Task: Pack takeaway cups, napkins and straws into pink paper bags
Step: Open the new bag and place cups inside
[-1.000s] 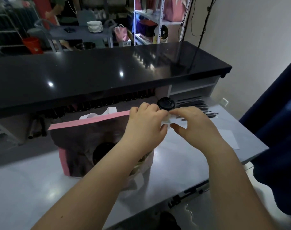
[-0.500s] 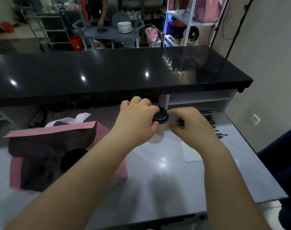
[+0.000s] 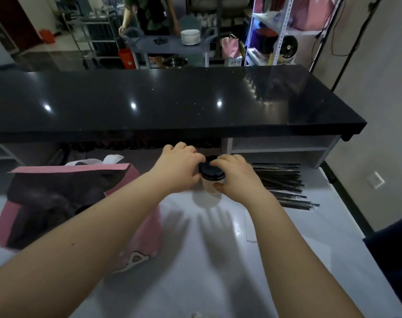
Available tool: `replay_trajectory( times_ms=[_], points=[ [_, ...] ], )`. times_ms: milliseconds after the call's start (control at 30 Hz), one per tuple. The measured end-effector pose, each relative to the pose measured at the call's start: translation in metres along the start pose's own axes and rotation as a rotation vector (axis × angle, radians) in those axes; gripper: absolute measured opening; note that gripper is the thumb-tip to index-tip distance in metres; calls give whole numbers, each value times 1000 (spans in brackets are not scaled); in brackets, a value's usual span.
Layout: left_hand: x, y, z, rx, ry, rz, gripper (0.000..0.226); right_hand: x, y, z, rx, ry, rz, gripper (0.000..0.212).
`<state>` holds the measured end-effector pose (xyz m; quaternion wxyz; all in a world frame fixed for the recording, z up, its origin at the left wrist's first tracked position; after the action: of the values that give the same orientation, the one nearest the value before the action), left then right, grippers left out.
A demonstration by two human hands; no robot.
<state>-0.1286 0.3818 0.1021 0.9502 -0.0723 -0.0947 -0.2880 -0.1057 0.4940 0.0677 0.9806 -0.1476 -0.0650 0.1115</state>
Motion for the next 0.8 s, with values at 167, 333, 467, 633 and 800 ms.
replay_trajectory(
  times_ms=[167,333,467,633,800],
  points=[
    [-17,-17,-14,-52,-64,35,52,-37,6,-29,71,-121,-20,76],
    [-24,-29,-17,-82,-55,49,54,-63,12,-47,115,-178,-43,89],
    [-25,-30,-21,-81,-82,29,55,-75,13,-58,145,-214,-29,86],
    [-21,-33,-20,-108,-73,47,55,-73,8,-63,177,-132,4,70],
    [-15,-33,-12,-90,-13,65,53,-50,4,-50,161,-25,34,69]
  ],
)
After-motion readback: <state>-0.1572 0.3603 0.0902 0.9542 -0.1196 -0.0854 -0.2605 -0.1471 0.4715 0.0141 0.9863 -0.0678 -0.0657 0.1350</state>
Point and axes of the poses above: each hand's wrist, its own x-axis away from the middle knuckle, its own z-axis out of the back of the hand, y = z × x, the point moved 9 cm from there along -x, towards the middle knuckle, and after that the axes turned 14 degrees about -y, right-handed, at the moved point
